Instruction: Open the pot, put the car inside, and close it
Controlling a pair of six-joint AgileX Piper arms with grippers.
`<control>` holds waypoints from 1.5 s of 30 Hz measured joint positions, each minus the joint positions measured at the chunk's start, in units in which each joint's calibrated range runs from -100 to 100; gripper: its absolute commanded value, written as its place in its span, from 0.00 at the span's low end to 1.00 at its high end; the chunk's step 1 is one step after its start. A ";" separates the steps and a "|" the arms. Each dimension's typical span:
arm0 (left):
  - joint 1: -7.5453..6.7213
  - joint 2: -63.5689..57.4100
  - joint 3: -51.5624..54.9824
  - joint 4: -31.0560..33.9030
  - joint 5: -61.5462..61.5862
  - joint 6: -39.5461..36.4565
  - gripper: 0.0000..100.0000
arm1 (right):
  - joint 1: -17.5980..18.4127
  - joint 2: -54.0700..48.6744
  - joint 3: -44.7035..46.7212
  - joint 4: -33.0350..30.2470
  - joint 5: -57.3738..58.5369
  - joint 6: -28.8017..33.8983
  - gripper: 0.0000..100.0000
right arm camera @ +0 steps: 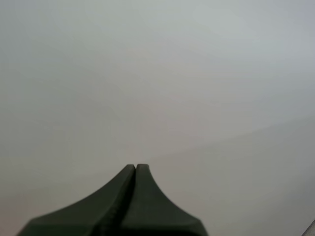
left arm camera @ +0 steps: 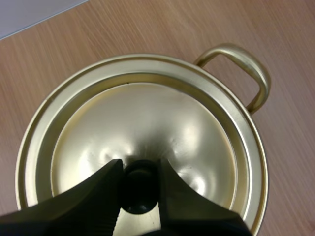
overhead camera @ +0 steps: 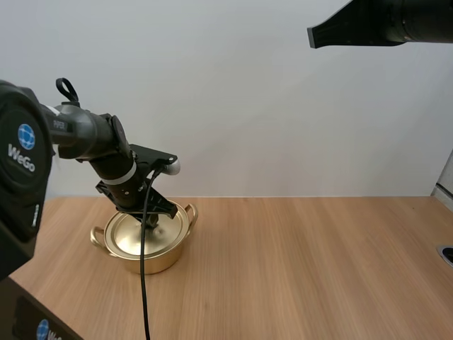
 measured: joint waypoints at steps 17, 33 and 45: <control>0.00 -1.51 -2.28 -0.29 0.00 0.51 1.00 | 0.00 0.13 0.00 0.00 0.00 0.00 0.00; 0.00 -22.75 -13.41 -18.47 -14.16 -1.40 0.99 | 0.00 1.74 10.61 -0.77 -8.94 -0.42 0.00; 2.57 -45.83 -6.60 -17.98 -25.07 -4.51 0.98 | 0.00 2.98 15.13 -0.53 -21.90 -0.18 0.00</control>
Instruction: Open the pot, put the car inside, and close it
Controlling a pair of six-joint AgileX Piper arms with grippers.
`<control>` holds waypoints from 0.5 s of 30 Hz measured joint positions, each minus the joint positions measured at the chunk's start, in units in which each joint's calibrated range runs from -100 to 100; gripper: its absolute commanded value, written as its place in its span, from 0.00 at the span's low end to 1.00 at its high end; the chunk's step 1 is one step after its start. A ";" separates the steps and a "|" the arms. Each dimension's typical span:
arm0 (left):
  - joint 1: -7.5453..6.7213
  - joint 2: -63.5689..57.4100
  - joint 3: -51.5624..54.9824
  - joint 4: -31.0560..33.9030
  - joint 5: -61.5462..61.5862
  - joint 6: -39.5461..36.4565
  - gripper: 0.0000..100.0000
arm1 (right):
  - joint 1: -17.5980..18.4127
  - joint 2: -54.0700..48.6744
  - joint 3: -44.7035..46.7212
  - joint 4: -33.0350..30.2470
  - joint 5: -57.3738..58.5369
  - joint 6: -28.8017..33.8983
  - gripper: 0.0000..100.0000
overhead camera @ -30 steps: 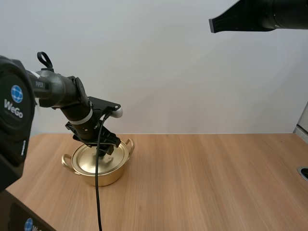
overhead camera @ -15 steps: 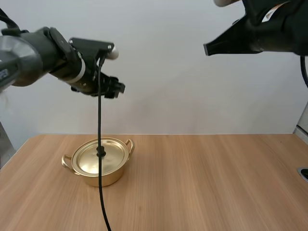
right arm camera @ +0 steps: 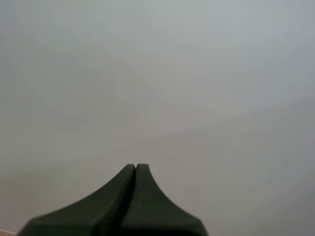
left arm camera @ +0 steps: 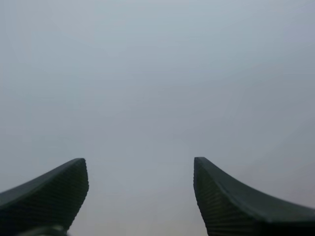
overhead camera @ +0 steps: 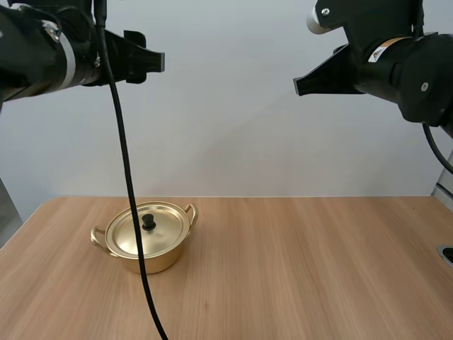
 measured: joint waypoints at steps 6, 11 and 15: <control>0.00 -11.44 9.59 0.00 -1.45 -0.10 0.98 | 0.00 0.00 0.00 0.00 0.00 0.00 0.00; -0.29 -21.06 18.00 0.43 -3.78 0.02 0.98 | 0.00 0.00 0.00 0.00 -0.18 0.00 0.00; -2.27 -28.59 22.70 2.58 -4.23 -0.74 0.98 | 0.00 0.00 0.00 0.00 -0.37 0.00 0.00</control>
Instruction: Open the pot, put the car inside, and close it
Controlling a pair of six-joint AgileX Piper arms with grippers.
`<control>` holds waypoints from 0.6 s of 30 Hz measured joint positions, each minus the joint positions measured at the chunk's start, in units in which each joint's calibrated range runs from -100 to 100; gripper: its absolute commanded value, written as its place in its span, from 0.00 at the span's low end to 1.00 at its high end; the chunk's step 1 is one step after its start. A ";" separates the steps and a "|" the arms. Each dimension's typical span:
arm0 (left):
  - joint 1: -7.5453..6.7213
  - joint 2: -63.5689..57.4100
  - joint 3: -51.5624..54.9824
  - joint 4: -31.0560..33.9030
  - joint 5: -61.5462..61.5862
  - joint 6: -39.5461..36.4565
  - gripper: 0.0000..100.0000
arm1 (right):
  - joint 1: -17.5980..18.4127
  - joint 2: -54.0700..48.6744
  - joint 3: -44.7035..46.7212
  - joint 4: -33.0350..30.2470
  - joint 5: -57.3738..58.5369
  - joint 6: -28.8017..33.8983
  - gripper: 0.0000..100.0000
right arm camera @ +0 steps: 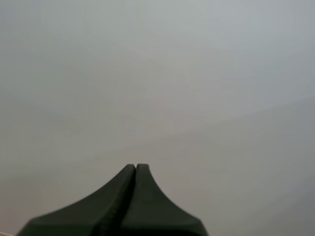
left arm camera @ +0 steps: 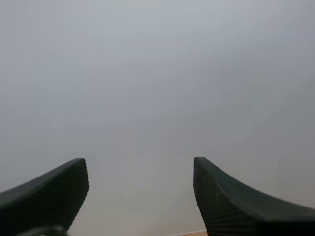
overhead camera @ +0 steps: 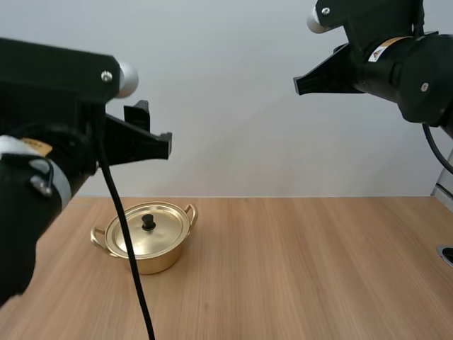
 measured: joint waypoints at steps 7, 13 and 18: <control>-2.96 -7.95 2.88 10.82 -1.15 -8.89 0.98 | -1.17 0.00 0.00 0.92 0.90 0.00 0.00; -2.96 -9.82 8.22 21.17 -0.35 -17.62 0.69 | -1.94 -0.74 0.00 0.92 1.13 0.00 0.00; -2.96 -9.87 13.16 29.73 -0.51 -25.08 0.00 | -1.94 -1.96 0.00 0.92 1.62 0.00 0.00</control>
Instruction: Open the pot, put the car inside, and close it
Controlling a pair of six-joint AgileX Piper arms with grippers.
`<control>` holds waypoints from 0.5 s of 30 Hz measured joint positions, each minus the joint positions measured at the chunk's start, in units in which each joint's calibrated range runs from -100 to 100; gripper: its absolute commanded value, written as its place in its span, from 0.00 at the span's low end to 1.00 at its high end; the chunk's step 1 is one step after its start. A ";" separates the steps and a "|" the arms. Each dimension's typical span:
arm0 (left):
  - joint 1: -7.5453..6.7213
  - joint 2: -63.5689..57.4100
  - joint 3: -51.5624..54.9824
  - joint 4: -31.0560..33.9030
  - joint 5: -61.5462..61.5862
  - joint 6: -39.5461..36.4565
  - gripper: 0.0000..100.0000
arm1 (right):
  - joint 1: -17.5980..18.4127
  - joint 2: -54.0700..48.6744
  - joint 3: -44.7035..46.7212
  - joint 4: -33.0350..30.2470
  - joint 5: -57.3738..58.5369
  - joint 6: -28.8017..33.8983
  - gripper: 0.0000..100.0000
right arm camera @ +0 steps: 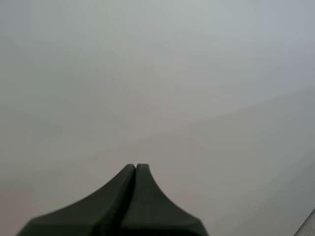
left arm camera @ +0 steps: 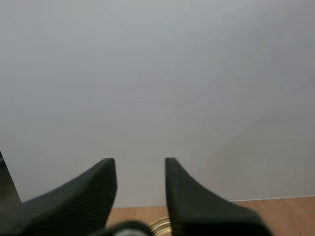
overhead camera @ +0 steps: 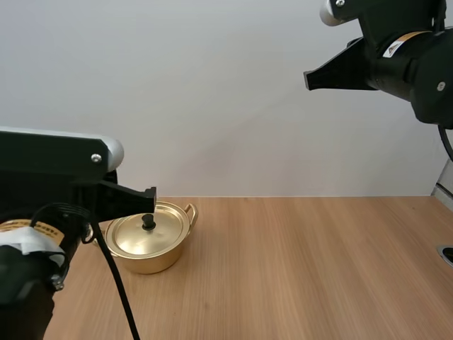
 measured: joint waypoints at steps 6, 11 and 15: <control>0.00 0.00 2.73 8.12 0.00 -7.28 0.00 | 0.00 -0.11 0.00 0.00 3.33 0.00 0.00; 0.00 0.00 5.74 6.97 -0.18 -7.91 0.00 | -0.10 -0.11 0.00 0.36 3.34 0.00 0.00; 0.00 0.00 9.57 4.22 -2.29 -7.62 0.00 | -0.97 -0.11 0.00 2.48 3.92 0.00 0.00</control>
